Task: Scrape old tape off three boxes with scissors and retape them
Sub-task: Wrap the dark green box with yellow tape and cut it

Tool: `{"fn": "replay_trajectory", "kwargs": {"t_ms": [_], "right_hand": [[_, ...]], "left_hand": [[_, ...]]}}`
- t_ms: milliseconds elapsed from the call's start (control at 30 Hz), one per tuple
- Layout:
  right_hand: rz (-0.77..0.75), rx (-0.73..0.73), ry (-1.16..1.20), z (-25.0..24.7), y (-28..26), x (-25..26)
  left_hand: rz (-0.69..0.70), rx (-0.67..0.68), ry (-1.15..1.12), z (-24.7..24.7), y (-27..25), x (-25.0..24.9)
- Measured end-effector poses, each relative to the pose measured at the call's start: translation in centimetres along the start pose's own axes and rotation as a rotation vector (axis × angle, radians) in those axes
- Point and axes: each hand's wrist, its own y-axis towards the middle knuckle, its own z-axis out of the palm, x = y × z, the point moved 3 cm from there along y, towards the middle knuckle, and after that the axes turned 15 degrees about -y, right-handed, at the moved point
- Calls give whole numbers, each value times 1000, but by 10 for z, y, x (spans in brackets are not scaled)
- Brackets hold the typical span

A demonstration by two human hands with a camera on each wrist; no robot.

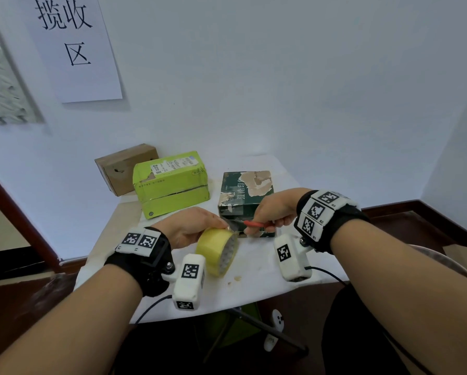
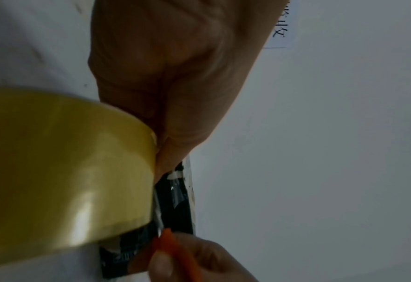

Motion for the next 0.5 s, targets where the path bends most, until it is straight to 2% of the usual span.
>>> {"fn": "replay_trajectory", "kwargs": {"t_ms": [133,233,367,500], "right_hand": [[24,-40,-143,1,-4,-4],[-25,11,-18,3,-7,-2],[-13,119,87,5,-9,-2],[-11,117,143,5,-9,-2]], "left_hand": [[6,-30,207,-8,-5,-12],[20,-36,252,-4,-5,-15],[12,-12,204,0,-4,-10],[-17,-8,68,-4,-7,-3]]}}
